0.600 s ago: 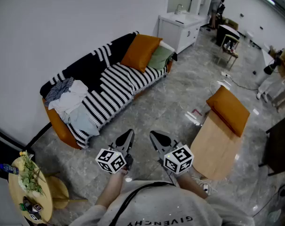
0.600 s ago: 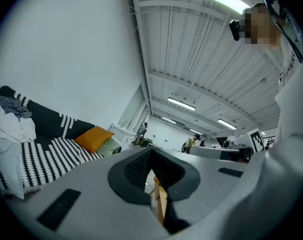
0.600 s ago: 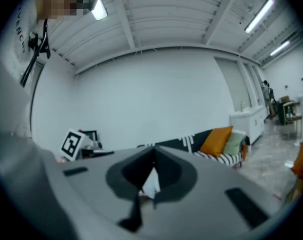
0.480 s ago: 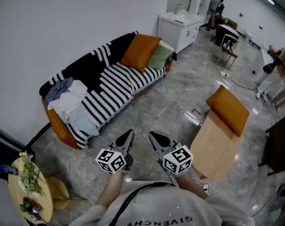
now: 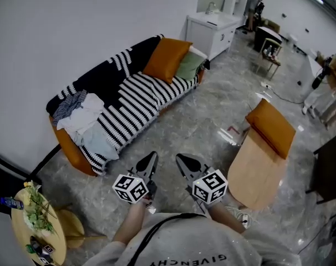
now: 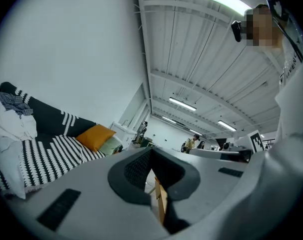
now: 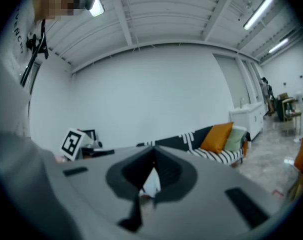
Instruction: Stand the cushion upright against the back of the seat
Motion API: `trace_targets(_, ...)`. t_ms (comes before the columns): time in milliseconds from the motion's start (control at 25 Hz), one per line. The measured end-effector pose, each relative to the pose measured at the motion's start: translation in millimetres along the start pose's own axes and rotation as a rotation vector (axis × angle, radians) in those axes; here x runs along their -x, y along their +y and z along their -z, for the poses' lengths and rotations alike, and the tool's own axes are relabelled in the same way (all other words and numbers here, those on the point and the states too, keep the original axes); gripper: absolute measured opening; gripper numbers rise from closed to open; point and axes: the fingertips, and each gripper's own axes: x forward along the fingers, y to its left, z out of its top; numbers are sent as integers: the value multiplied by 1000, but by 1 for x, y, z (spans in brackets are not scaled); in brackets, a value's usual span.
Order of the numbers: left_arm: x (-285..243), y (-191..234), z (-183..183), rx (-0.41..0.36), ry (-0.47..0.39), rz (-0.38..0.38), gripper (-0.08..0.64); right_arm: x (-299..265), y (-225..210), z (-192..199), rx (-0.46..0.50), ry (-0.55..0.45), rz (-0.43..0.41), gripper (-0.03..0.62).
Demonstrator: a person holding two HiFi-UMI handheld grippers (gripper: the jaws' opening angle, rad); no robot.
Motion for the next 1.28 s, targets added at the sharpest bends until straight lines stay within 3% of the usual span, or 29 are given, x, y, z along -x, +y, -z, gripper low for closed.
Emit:
trace_targets(520, -25, 28, -3, -17, 32, 23, 25, -24, -30, -1, -48, -28, 55, 18)
trace_targets(760, -66, 57, 0, -17, 43, 5, 25, -56, -77, -1, -91, -27, 64, 18)
trace_targets(920, -107, 78, -18, -48, 18, -20, 25, -85, -113, -14, -83, -23, 45, 18)
trace_targets(1280, -207, 107, -32, -39, 23, -10, 25, -127, -196, -36, -90, -17, 23, 18)
